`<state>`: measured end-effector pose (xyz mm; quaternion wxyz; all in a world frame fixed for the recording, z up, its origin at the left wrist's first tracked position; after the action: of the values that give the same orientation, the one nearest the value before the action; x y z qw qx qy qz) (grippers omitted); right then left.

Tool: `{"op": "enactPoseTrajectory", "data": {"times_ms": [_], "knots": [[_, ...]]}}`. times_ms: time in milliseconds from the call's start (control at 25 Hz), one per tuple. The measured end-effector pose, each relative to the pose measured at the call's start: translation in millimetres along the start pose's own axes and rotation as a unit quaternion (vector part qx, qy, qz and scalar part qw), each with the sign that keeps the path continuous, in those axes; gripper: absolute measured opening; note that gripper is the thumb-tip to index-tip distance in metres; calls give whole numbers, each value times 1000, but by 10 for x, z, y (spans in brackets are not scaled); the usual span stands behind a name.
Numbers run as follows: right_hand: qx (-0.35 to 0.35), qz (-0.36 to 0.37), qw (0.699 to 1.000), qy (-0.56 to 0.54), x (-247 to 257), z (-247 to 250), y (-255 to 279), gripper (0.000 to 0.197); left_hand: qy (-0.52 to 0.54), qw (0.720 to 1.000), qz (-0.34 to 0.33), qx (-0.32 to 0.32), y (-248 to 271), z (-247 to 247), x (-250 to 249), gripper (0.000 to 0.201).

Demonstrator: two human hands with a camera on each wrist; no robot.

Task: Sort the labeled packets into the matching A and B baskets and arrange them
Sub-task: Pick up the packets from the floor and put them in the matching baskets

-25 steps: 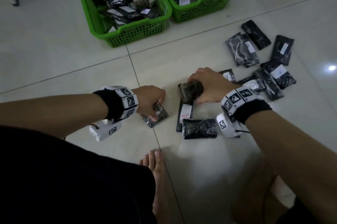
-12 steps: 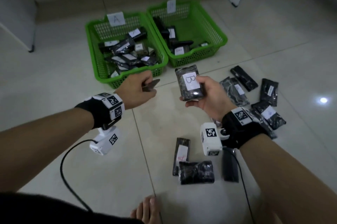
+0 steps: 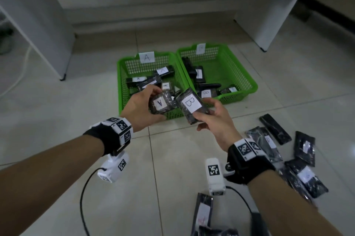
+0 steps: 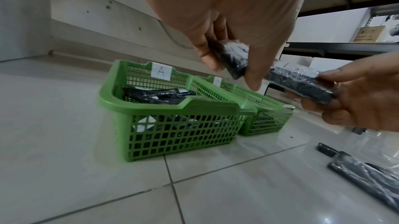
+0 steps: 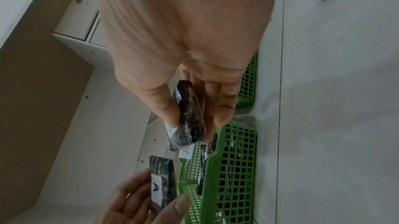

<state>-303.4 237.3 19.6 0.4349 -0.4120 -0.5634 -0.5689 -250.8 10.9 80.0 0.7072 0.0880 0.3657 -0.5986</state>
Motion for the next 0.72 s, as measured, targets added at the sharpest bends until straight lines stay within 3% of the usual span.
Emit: {"op": "enactPoseTrajectory", "data": {"times_ms": [120, 240, 400, 520, 720], "knots": [[-11, 24, 1000, 0, -31, -126, -127, 46, -23, 1000, 4, 12, -152, -14, 105, 74], [-27, 91, 992, 81, 72, -250, -329, 44, -49, 999, 3, 15, -394, 0, 134, 70], [-76, 236, 943, 221, 547, -402, -569, 38, -58, 997, 46, -27, -908, 83, 236, 69], [-191, 229, 928, 224, 805, -80, -913, 37, -70, 996, 50, -35, -1188, -71, 224, 66], [-202, 194, 889, 362, 646, 328, -1508, 34, -94, 988, 121, -1, -1103, -759, 473, 62]]}}
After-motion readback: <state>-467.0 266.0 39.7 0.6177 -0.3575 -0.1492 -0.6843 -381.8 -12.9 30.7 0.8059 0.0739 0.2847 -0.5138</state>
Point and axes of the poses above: each hand's wrist, its own y-axis away from the middle knuckle, its own z-axis out of the back of the hand, x = y × z, the point moved 10 cm from there along -y, towards the middle knuckle, and after that the axes turned 15 degrees about -x, right-handed, at the moved point
